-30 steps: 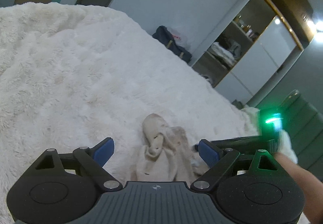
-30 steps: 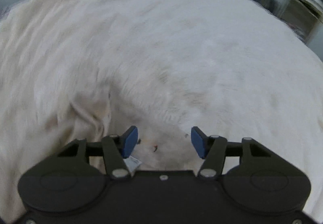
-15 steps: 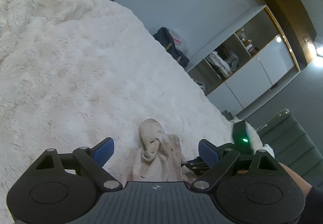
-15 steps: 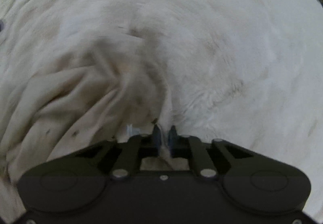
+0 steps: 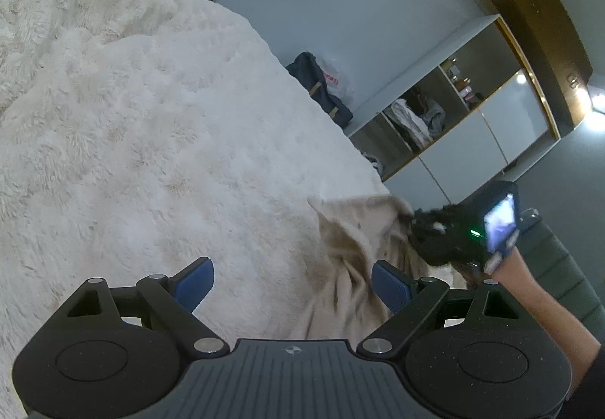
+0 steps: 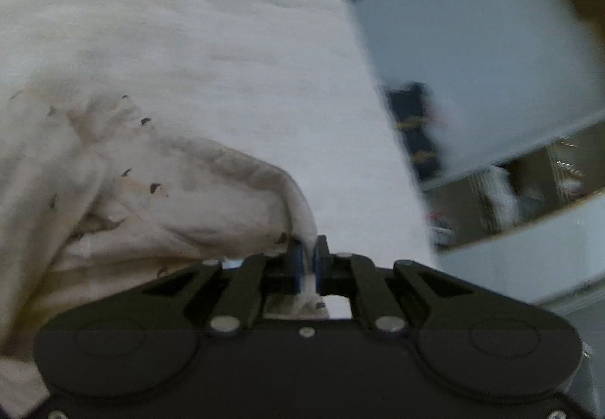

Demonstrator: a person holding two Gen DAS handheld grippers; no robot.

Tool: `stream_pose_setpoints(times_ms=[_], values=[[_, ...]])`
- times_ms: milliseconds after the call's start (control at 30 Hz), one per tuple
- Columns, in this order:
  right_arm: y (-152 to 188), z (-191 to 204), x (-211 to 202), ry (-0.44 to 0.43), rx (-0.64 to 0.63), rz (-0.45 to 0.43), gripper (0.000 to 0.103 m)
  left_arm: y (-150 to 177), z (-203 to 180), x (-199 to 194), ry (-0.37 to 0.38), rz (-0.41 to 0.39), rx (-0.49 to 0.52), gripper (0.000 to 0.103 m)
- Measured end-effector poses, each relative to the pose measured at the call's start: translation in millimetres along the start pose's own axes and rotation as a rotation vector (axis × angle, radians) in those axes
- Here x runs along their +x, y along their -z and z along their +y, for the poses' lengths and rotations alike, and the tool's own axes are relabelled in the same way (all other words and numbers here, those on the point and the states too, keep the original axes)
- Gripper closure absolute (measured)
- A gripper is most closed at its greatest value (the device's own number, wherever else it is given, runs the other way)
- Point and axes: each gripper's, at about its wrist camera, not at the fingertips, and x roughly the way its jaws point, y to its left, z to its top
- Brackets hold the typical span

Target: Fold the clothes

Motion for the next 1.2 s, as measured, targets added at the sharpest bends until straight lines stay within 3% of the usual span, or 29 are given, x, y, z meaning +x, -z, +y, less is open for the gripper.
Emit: stream_pose_setpoints(times_ms=[67, 100, 167, 267, 367, 500, 633, 733, 833, 867, 900, 933, 967, 1000, 1033, 1100, 1200], values=[[4.9, 10.5, 15.8, -0.049, 0.025, 0.087, 0.079, 0.5, -0.9, 1.1, 0.000, 0.015, 0.018, 0.015], [10.1, 16.1, 18.2, -0.061, 0.053, 0.118, 0.078, 0.7, -1.2, 1.5, -0.001, 0.024, 0.030, 0.015], [18.1, 13.7, 6.9, -0.056, 0.130, 0.096, 0.071, 2.1, -1.8, 2.6, -0.004, 0.044, 0.063, 0.015], [43.7, -9.4, -42.3, -0.075, 0.357, 0.019, 0.043, 9.6, -3.5, 12.7, -0.028, 0.094, 0.134, 0.011], [84.1, -11.3, -114.6, -0.138, 0.536, -0.041, 0.040, 23.6, -5.7, 34.6, -0.013, 0.190, 0.186, 0.011], [166.4, 21.8, -222.9, -0.242, 0.735, -0.097, 0.036, 53.0, -6.4, 59.3, -0.042, 0.352, 0.230, 0.011], [243.3, 68.4, -310.6, -0.304, 0.817, -0.135, 0.036, 81.9, -25.2, 32.3, 0.024, 0.413, 0.346, 0.011], [273.3, 94.0, -338.9, -0.317, 0.789, -0.126, 0.036, 101.1, -34.9, 13.7, 0.052, 0.446, 0.396, 0.011], [285.6, 118.3, -346.1, -0.366, 0.777, -0.126, 0.036, 136.2, -35.7, 5.4, -0.005, 0.496, 0.385, 0.011], [284.0, 127.1, -344.0, -0.380, 0.762, -0.126, 0.037, 147.3, -36.4, 3.7, -0.025, 0.502, 0.391, 0.011], [282.4, 135.9, -341.9, -0.395, 0.746, -0.126, 0.040, 158.3, -37.0, 2.0, -0.046, 0.508, 0.398, 0.020], [281.8, 142.7, -339.8, -0.407, 0.730, -0.126, 0.050, 163.7, -38.6, -1.2, -0.052, 0.492, 0.396, 0.054], [282.3, 147.2, -338.6, -0.420, 0.715, -0.125, 0.075, 167.3, -40.5, -4.9, -0.053, 0.469, 0.391, 0.072], [282.5, 152.2, -338.7, -0.435, 0.703, -0.122, 0.090, 171.0, -42.4, -8.7, -0.054, 0.446, 0.386, 0.082], [285.5, 154.6, -339.1, -0.453, 0.706, -0.126, 0.098, 167.7, -45.3, -15.8, -0.047, 0.415, 0.366, 0.087], [302.6, 146.7, -341.0, -0.486, 0.788, -0.170, 0.099, 159.8, -50.1, -26.8, -0.034, 0.371, 0.335, 0.093], [322.9, 132.3, -342.8, -0.484, 0.915, -0.191, 0.100, 139.8, -56.8, -44.3, -0.026, 0.328, 0.304, 0.093]])
